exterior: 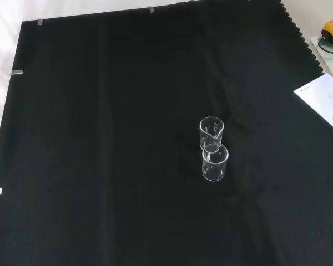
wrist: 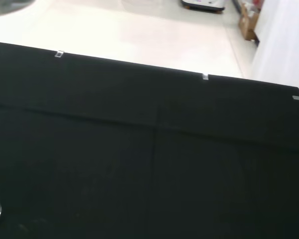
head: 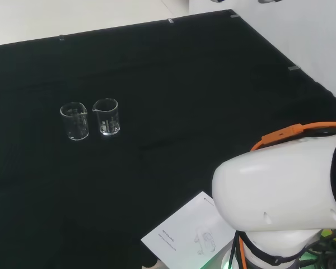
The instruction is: Pick up the beaker on the right.
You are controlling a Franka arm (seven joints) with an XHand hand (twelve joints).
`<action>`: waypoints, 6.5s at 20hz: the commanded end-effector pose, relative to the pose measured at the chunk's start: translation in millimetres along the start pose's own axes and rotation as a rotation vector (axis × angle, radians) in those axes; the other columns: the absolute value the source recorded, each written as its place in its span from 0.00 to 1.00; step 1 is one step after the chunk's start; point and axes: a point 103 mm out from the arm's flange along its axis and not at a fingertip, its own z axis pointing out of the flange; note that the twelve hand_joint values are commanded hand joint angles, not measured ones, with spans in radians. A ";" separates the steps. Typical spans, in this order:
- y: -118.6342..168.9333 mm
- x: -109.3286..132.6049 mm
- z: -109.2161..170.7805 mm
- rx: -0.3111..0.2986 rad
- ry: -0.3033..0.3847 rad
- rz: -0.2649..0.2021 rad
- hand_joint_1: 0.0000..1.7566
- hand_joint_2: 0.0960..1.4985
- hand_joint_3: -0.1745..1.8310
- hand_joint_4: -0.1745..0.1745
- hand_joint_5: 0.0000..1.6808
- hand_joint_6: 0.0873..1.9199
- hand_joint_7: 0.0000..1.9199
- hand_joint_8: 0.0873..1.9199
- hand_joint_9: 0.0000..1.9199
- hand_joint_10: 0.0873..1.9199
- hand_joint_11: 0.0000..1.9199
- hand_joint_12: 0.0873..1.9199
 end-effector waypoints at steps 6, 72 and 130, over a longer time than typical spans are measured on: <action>13.2 -22.0 36.9 -0.080 0.049 -0.071 0.40 0.22 0.56 0.19 0.04 0.00 0.00 0.24 0.00 0.46 0.00 0.71; 101.2 37.0 222.5 -0.068 0.523 -0.110 0.40 0.20 0.57 0.12 0.08 0.00 0.01 0.41 0.03 0.48 0.00 0.77; 119.9 138.1 331.9 0.097 0.643 -0.253 0.40 0.19 0.57 0.11 0.09 0.00 0.01 0.42 0.03 0.50 0.01 0.78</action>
